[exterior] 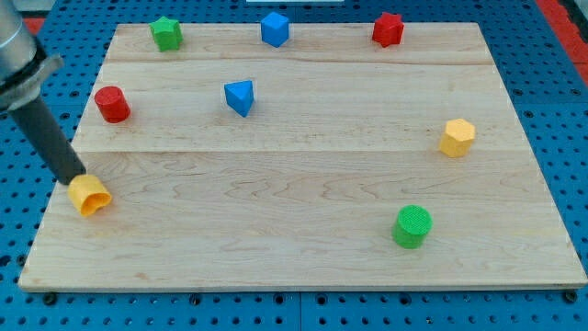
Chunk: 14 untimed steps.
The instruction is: Move the blue triangle towards the bottom center
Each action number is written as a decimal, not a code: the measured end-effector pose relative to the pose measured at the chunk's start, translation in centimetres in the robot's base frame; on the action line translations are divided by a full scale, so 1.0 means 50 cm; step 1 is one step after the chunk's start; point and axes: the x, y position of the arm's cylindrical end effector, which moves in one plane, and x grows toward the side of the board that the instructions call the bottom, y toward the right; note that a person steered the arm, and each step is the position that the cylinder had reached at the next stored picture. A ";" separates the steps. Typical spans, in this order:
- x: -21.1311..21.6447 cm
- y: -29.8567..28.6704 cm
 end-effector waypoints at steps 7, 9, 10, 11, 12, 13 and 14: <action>-0.264 0.399; -0.186 0.358; -0.278 0.393; -0.220 0.433; -0.081 0.433; -0.060 0.398; -0.100 0.351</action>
